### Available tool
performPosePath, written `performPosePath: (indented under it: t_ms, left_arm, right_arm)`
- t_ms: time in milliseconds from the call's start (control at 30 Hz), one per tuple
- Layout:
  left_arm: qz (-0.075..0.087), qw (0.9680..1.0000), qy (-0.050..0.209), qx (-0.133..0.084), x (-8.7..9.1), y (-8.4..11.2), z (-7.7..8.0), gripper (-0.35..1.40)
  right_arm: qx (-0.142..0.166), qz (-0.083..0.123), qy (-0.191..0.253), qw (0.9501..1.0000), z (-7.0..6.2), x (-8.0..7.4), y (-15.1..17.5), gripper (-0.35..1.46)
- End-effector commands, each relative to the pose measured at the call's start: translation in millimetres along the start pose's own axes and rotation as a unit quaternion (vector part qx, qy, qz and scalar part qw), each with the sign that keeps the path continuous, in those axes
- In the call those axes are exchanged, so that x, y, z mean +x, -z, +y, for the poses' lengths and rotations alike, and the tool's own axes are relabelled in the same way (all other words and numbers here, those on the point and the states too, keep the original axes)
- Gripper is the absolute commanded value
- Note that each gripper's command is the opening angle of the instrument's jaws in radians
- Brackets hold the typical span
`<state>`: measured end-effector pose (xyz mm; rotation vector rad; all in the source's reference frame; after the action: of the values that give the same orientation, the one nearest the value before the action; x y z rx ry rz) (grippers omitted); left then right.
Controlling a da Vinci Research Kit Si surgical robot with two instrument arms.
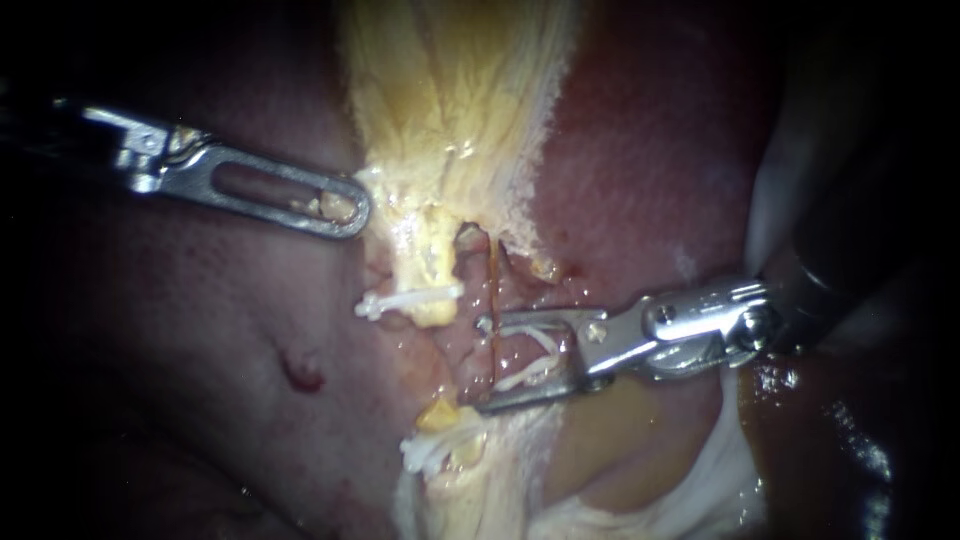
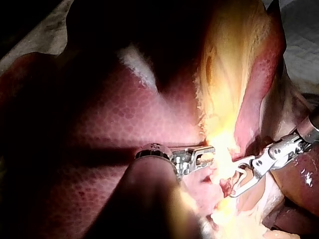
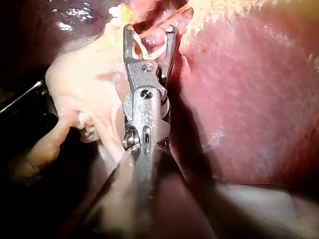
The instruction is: Clipping first clip right tube
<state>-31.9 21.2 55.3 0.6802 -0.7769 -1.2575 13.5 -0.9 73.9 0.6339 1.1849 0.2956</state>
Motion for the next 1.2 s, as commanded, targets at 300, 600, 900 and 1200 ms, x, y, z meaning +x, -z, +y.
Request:
performPosePath:
  t_ms: [300, 600, 900, 1200]
  left_arm:
    - [0.0, 1.0, 0.0, 0.0, 0.0, 0.0, 0.0, -0.35]
    - [0.0, 1.0, 0.0, 0.0, 0.0, 0.0, 0.0, -0.35]
    - [0.0, 1.0, 0.0, 0.0, 0.0, 0.0, 0.2, -0.35]
    - [0.0, 1.0, 0.0, 0.0, 0.0, 0.0, 0.3, -0.35]
  right_arm:
    - [0.067, 0.042, -0.046, 0.9958, 0.2, 0.3, -0.7, 0.49]
    - [0.079, 0.052, -0.065, 0.9934, 0.1, 0.1, -1.4, 0.49]
    - [0.086, 0.07, -0.086, 0.9901, -0.9, 0.6, -1.3, 0.5]
    - [0.105, 0.096, -0.094, 0.9854, -3.1, 2.7, -0.1, 0.49]
